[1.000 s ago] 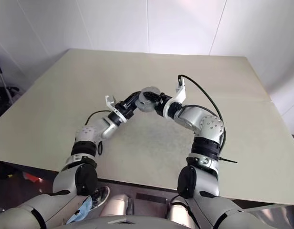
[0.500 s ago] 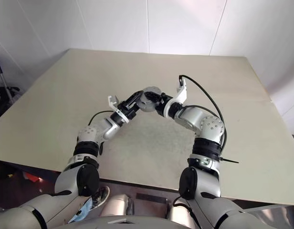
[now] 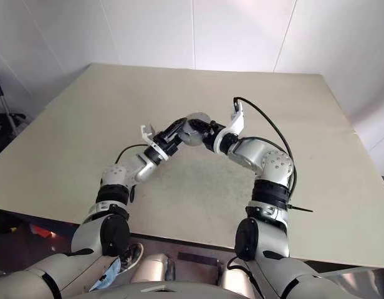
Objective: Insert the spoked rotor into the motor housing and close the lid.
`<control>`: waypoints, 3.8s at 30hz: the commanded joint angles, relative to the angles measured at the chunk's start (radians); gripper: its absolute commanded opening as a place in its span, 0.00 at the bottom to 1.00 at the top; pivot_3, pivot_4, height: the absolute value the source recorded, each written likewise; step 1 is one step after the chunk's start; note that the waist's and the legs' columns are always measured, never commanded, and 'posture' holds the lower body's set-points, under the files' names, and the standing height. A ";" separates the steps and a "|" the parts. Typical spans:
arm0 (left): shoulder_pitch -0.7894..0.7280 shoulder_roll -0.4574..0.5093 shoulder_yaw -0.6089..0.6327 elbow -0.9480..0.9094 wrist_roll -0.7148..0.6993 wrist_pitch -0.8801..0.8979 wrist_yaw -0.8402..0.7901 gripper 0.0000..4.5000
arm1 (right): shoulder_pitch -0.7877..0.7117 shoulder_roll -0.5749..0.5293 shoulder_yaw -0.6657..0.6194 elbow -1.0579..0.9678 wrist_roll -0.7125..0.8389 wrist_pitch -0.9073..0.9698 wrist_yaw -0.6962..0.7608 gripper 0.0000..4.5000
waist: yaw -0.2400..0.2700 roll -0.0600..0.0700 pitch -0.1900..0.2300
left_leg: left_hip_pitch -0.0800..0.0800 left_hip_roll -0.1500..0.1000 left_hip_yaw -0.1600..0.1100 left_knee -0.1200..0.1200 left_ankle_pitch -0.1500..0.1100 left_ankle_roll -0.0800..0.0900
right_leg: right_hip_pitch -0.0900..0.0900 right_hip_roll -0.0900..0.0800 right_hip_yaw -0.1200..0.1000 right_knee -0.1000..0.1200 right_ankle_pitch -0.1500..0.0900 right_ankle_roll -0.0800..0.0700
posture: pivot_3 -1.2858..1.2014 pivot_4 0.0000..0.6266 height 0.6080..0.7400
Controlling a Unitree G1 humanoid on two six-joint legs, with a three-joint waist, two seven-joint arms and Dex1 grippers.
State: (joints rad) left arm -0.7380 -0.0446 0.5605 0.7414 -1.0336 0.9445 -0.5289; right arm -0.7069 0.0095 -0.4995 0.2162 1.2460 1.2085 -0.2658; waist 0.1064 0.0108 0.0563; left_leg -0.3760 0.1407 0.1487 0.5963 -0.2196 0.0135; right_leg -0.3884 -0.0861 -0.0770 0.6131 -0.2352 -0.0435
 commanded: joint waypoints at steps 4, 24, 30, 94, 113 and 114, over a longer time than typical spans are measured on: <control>-0.014 0.003 -0.011 -0.008 0.018 -0.010 0.004 0.41 | -0.020 -0.005 0.031 -0.093 0.021 -0.047 0.024 0.99 | 0.000 0.000 0.000 | 0.000 0.000 0.000 0.000 0.000 0.000 | 0.000 0.000 0.000 0.000 0.000 0.000 | 0.52 0.00 1.00; -0.005 0.001 -0.009 -0.019 0.046 -0.038 0.006 0.41 | -0.010 -0.016 0.054 -0.073 -0.001 -0.082 0.012 0.99 | 0.000 -0.001 0.000 | 0.000 0.000 0.000 0.000 0.000 0.000 | 0.000 0.000 0.000 0.000 0.000 0.000 | 0.52 0.00 1.00; -0.004 -0.002 -0.013 -0.023 0.048 -0.040 -0.004 0.30 | -0.010 -0.020 0.057 -0.068 -0.003 -0.084 0.012 1.00 | 0.000 -0.001 0.001 | 0.000 0.000 0.000 0.000 0.000 0.000 | 0.000 0.000 0.000 0.000 0.000 0.000 | 0.52 0.00 1.00; -0.018 0.528 0.246 0.297 0.190 -0.730 0.139 0.78 | 0.023 -0.067 0.167 -0.077 -0.105 -0.058 0.115 1.00 | -0.009 -0.010 0.006 | 0.009 0.010 -0.001 0.000 0.004 -0.008 | 0.004 0.009 0.001 0.004 0.001 -0.003 | 0.52 0.00 1.00; 0.298 0.466 -0.575 -0.503 0.566 -0.559 -0.356 0.78 | 0.297 -0.685 0.584 -0.135 -0.861 -0.773 0.993 1.00 | -0.009 -0.009 0.006 | 0.017 0.012 0.001 0.000 0.003 -0.006 | 0.020 0.011 0.002 -0.004 0.000 -0.008 | 0.52 0.00 1.00; 0.306 0.458 -0.577 -0.505 0.572 -0.562 -0.351 0.78 | 0.293 -0.675 0.580 -0.125 -0.870 -0.778 0.994 1.00 | -0.012 -0.009 0.006 | 0.017 0.012 0.001 0.000 0.003 -0.006 | 0.019 0.012 0.002 -0.004 0.002 -0.011 | 0.52 0.00 1.00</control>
State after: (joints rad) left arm -0.4137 0.4091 -0.0266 0.2632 -0.4734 0.4130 -0.8756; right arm -0.3812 -0.6770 0.0942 0.1023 0.3883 0.4647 0.7202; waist 0.0944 0.0015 0.0620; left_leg -0.3595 0.1532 0.1493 0.5969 -0.2165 0.0076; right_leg -0.3697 -0.0745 -0.0752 0.6096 -0.2329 -0.0554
